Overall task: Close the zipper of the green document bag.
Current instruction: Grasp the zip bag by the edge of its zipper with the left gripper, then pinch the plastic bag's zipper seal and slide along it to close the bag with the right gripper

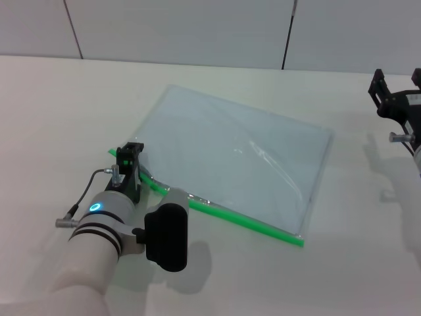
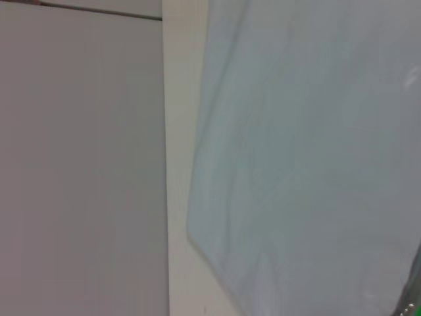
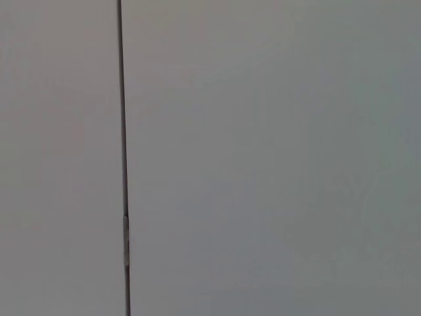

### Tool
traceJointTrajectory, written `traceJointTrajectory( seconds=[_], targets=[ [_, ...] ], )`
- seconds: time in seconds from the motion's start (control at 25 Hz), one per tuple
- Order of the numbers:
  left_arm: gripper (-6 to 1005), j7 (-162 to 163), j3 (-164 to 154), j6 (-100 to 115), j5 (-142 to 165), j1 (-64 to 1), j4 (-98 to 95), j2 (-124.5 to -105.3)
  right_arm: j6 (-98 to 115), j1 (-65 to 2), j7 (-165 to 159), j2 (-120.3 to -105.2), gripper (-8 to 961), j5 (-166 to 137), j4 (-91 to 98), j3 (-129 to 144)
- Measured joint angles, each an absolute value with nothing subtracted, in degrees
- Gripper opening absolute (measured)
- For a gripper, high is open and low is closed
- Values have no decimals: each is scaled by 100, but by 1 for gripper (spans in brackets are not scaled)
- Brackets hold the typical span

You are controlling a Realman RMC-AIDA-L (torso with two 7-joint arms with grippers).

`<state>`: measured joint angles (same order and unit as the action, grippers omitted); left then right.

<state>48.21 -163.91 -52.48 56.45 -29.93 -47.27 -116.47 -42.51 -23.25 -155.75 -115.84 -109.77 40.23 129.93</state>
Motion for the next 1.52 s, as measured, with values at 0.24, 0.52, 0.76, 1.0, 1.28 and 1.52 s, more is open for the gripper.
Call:
traceJointTrajectory(
  seconds=[0.24, 0.52, 0.76, 1.0, 1.28, 1.52],
  targets=[
    [397, 4802, -16391, -5241, 5704, -2993, -4727, -11646, -4252, -2312, -15574, -11584, 711, -10977, 4026, 13005],
    [175, 4799, -16382, -5332, 5781, -2996, -4741, -11645, -4273, -2297, -15574, -11584, 712, -10977, 4026, 13052],
    [78, 4842, -16376, -5514, 5860, -2997, -4772, -11642, -4277, -2294, -15574, -11584, 712, -10977, 4025, 13066],
    [56, 4933, -16373, -5536, 5926, -2996, -4793, -11631, -4244, -2317, -15572, -11571, 712, -11007, 4025, 13178],
    [55, 5371, -16365, -5717, 6313, -2984, -4805, -11627, -4106, -2317, -15564, -11568, 711, -11551, 4051, 13294],
    [54, 5738, -16360, -5946, 6635, -2967, -4829, -11622, -3615, -2295, -15237, -11553, 711, -11742, 4317, 13298]
  ],
)
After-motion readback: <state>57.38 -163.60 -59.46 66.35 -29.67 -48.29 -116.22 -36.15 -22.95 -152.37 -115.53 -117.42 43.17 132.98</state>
